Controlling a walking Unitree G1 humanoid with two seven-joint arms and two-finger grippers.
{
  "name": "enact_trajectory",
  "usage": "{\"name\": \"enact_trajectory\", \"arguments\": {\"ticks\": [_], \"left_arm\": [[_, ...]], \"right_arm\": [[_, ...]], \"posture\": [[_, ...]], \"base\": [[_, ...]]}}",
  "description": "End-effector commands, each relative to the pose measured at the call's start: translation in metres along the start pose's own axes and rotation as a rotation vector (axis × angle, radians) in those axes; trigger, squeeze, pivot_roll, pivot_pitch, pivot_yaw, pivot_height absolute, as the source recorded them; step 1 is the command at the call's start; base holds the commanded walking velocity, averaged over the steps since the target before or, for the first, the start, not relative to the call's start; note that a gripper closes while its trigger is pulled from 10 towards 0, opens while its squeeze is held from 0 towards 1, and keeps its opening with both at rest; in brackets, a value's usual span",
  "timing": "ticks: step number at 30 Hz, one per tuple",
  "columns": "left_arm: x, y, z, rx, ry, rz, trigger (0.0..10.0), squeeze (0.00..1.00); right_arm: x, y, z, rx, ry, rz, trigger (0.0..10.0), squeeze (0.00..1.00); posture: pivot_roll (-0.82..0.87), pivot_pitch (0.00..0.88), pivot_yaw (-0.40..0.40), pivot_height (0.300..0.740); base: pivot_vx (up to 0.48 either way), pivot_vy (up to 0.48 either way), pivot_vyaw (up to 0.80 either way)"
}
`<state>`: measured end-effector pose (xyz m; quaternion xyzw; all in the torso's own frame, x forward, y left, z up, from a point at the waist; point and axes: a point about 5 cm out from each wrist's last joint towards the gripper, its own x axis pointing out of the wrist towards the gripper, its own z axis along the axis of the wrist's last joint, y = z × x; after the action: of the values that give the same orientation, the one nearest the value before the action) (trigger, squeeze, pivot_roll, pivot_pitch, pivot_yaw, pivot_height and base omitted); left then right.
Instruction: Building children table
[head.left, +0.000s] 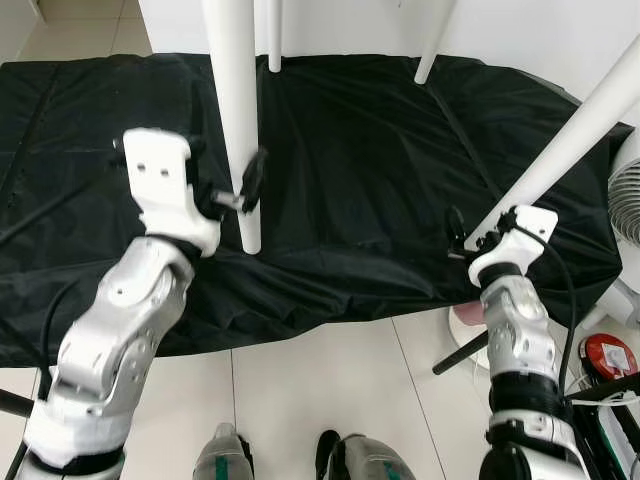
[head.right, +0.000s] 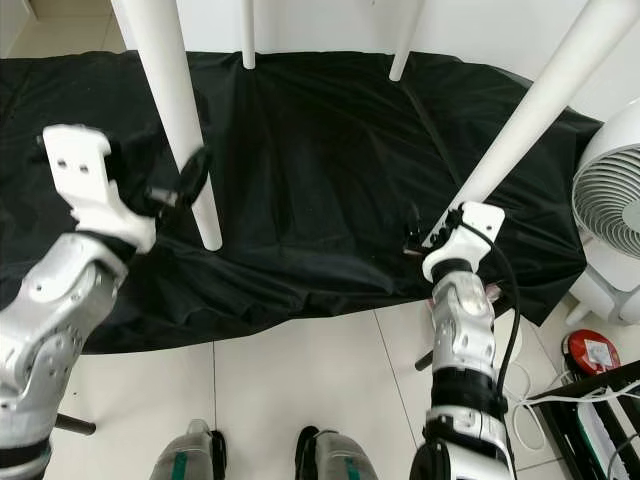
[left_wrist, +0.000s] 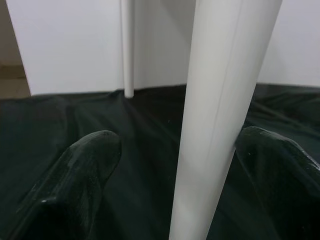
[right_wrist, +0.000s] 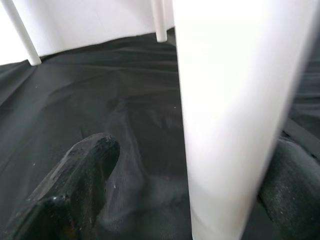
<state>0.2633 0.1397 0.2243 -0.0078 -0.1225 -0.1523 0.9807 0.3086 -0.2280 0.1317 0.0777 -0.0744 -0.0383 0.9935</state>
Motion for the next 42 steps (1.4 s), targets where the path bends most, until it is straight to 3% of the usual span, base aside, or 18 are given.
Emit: {"name": "enact_trajectory", "arguments": {"ticks": [1, 7, 11, 12, 18, 22, 35, 37, 38, 39, 42], "left_arm": [[-0.001, -0.011, 0.0, 0.03, -0.009, -0.197, 10.0, 0.0], [-0.012, -0.011, -0.018, 0.014, 0.005, -0.166, 10.0, 0.0], [-0.014, -0.012, -0.021, 0.021, 0.002, -0.162, 10.0, 0.0], [-0.021, -0.012, -0.029, 0.052, 0.013, -0.167, 10.0, 0.0], [-0.028, -0.014, -0.037, 0.079, 0.019, -0.179, 10.0, 0.0], [-0.038, -0.015, -0.054, 0.121, 0.065, -0.207, 10.0, 0.0], [-0.058, -0.013, -0.074, 0.135, 0.122, -0.278, 10.0, 0.0], [-0.062, -0.013, -0.077, 0.145, 0.136, -0.287, 10.0, 0.0], [-0.07, -0.015, -0.082, 0.204, 0.148, -0.36, 10.0, 0.0], [-0.074, -0.015, -0.083, 0.23, 0.15, -0.386, 10.0, 0.0], [-0.079, -0.015, -0.084, 0.239, 0.153, -0.439, 10.0, 0.0]], "right_arm": [[-0.001, 0.001, 0.004, -0.002, -0.034, 0.013, 10.0, 0.0], [-0.023, 0.007, 0.002, -0.065, -0.113, 0.05, 10.0, 0.0], [-0.026, 0.008, 0.001, -0.066, -0.124, 0.05, 10.0, 0.0], [-0.036, 0.01, -0.002, -0.098, -0.13, 0.054, 10.0, 0.0], [-0.046, 0.012, -0.007, -0.127, -0.132, 0.058, 10.0, 0.0], [-0.059, 0.013, -0.015, -0.167, -0.115, 0.074, 10.0, 0.0], [-0.076, 0.015, -0.024, -0.199, -0.092, 0.085, 10.0, 0.0], [-0.08, 0.017, -0.027, -0.218, -0.077, 0.116, 10.0, 0.0], [-0.088, 0.03, -0.038, -0.259, -0.026, 0.262, 10.0, 0.0], [-0.091, 0.036, -0.041, -0.277, -0.01, 0.328, 10.0, 0.0], [-0.096, 0.042, -0.046, -0.287, 0.026, 0.425, 10.0, 0.0]], "posture": [[0.08, 0.066, -0.057, 0.74], [0.09, 0.078, -0.051, 0.74], [0.09, 0.082, -0.046, 0.74], [0.09, 0.086, -0.036, 0.74], [0.09, 0.087, -0.028, 0.74], [0.08, 0.091, -0.013, 0.74], [0.08, 0.093, -0.007, 0.74], [0.08, 0.095, -0.012, 0.74], [0.08, 0.098, -0.018, 0.74], [0.08, 0.098, -0.018, 0.74], [0.08, 0.101, -0.027, 0.74]], "base": [[0.0, 0.0, 0.0], [0.0, 0.0, 0.0], [0.0, 0.0, 0.0], [0.0, 0.0, 0.0], [0.0, 0.0, 0.0], [0.0, 0.0, 0.0], [0.0, 0.0, 0.0], [0.0, 0.0, 0.0], [0.0, 0.0, 0.0], [0.0, 0.0, 0.0], [0.0, 0.0, 0.0]]}}
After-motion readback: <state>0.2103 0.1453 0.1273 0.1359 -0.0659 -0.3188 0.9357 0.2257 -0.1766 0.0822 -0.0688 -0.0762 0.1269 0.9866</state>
